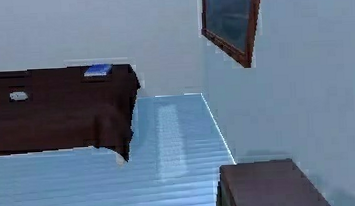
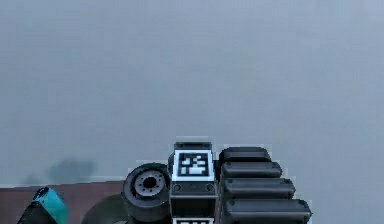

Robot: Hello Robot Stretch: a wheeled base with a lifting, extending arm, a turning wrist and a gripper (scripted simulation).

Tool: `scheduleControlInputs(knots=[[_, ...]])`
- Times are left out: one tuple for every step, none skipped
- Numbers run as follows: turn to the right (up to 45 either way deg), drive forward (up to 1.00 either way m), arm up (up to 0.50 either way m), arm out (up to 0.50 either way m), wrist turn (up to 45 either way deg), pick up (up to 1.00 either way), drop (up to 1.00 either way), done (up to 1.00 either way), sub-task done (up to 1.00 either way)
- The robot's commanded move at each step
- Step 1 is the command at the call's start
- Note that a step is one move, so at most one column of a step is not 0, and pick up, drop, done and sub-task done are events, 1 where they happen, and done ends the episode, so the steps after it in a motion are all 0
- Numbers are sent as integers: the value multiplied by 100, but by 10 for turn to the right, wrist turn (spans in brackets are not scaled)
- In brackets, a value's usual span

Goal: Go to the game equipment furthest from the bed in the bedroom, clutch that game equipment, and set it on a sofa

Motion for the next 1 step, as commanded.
scheduleControlInputs(knots=[[450, 0, 0, 0, 0, 0, 0, 0, 0]])
